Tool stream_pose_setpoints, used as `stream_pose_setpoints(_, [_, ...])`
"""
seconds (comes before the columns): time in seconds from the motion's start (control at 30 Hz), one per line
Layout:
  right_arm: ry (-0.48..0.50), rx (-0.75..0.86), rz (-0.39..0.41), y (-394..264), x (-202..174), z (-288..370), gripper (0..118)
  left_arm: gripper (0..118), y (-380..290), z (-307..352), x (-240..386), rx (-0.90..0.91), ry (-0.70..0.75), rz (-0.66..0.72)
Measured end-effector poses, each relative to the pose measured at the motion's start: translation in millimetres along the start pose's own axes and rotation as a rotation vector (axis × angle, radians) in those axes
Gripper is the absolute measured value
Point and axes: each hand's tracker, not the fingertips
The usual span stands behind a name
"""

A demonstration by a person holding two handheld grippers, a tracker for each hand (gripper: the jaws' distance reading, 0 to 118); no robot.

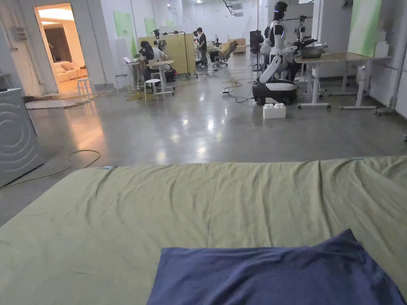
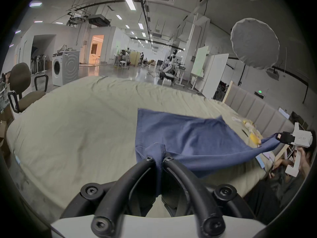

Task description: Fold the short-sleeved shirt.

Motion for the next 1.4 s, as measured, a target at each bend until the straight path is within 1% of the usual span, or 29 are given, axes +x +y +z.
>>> stream_pose_setpoints(0.03, [-0.006, -0.033, 0.009, -9, 0, 3, 2, 4, -11, 1, 0, -0.05, -0.013, -0.012])
stream_pose_setpoints(0.07, [-0.009, -0.049, 0.001, -16, -1, 4, 2, 4, -21, 1, 0, -0.081, -0.018, -0.036])
stream_pose_setpoints(0.13, [0.01, -0.104, 0.02, -31, 0, 2, 2, 4, -37, -1, 0, -0.152, -0.005, -0.085])
stream_pose_setpoints(0.17, [0.001, -0.129, 0.033, -37, -2, -1, 2, 4, -42, -3, -2, -0.161, -0.006, -0.081])
stream_pose_setpoints(0.23, [0.034, -0.172, 0.057, -43, -5, -11, 2, 4, -45, -8, -3, -0.173, -0.018, -0.048])
stream_pose_setpoints(0.27, [0.037, -0.189, 0.056, -49, 0, -21, 2, 4, -45, -10, -3, -0.172, -0.017, -0.05])
stream_pose_setpoints(0.3, [0.059, -0.222, 0.053, -51, 1, -29, 2, 7, -44, -15, -5, -0.184, -0.018, -0.051])
stream_pose_setpoints(0.33, [0.08, -0.231, 0.033, -52, 2, -36, 3, 19, -42, -20, -5, -0.197, -0.018, -0.051])
stream_pose_setpoints(0.37, [0.097, -0.245, -0.001, -52, 3, -46, 3, 36, -42, -25, -6, -0.232, 0.008, -0.049])
stream_pose_setpoints(0.4, [0.098, -0.273, -0.017, -54, 6, -55, 5, 57, -42, -28, -7, -0.233, 0.031, -0.048])
stream_pose_setpoints(0.43, [0.103, -0.297, -0.021, -55, 7, -65, 20, 79, -40, -31, -11, -0.237, 0.031, -0.046])
stream_pose_setpoints(0.47, [0.11, -0.303, -0.024, -55, 10, -74, 43, 88, -38, -32, -14, -0.239, 0.039, -0.036])
stream_pose_setpoints(0.5, [0.105, -0.316, -0.021, -56, 12, -82, 64, 88, -35, -30, -17, -0.235, 0.046, -0.021])
stream_pose_setpoints(0.53, [0.092, -0.336, 0.003, -60, 13, -85, 74, 88, -32, -26, -19, -0.231, 0.053, -0.01])
stream_pose_setpoints(0.6, [0.064, -0.306, 0.023, -61, 18, -82, 72, 88, -24, -12, -18, -0.178, 0.102, -0.011])
stream_pose_setpoints(0.73, [0.053, -0.188, 0.028, -49, 25, -50, 72, 88, 2, 30, -1, -0.021, 0.137, -0.099])
stream_pose_setpoints(0.8, [0.032, -0.118, 0.002, -38, 27, -29, 73, 88, 17, 53, 11, 0.073, 0.157, -0.097])
stream_pose_setpoints(0.9, [0.064, 0.012, -0.07, -24, 30, 5, 73, 88, 31, 84, 33, 0.192, 0.18, -0.096])
stream_pose_setpoints(0.97, [0.074, 0.081, -0.102, -14, 18, 32, 73, 88, 38, 101, 46, 0.263, 0.185, -0.095])
stream_pose_setpoints(1.0, [0.088, 0.12, -0.098, -11, 14, 43, 73, 88, 39, 108, 55, 0.273, 0.156, -0.115])
stream_pose_setpoints(1.1, [0.108, 0.211, -0.064, 1, -4, 73, 73, 87, 44, 126, 77, 0.326, 0.145, -0.122])
stream_pose_setpoints(1.17, [0.108, 0.238, -0.07, 5, -14, 89, 73, 85, 44, 138, 88, 0.382, 0.129, -0.124])
stream_pose_setpoints(1.2, [0.123, 0.262, -0.079, 6, -18, 93, 73, 83, 44, 142, 94, 0.401, 0.126, -0.129])
stream_pose_setpoints(1.23, [0.153, 0.276, -0.082, 8, -22, 98, 73, 81, 44, 144, 100, 0.426, 0.16, -0.168])
stream_pose_setpoints(1.27, [0.17, 0.288, -0.08, 8, -27, 103, 71, 77, 44, 148, 106, 0.437, 0.178, -0.193])
stream_pose_setpoints(1.3, [0.177, 0.302, -0.071, 10, -31, 107, 68, 71, 45, 151, 111, 0.442, 0.175, -0.219])
stream_pose_setpoints(1.33, [0.187, 0.317, -0.057, 11, -32, 107, 59, 55, 45, 154, 116, 0.444, 0.165, -0.243])
stream_pose_setpoints(1.37, [0.191, 0.334, -0.044, 12, -37, 109, 48, 38, 46, 155, 120, 0.44, 0.155, -0.26])
stream_pose_setpoints(1.4, [0.2, 0.345, -0.032, 13, -41, 111, 34, 18, 46, 156, 124, 0.43, 0.134, -0.288])
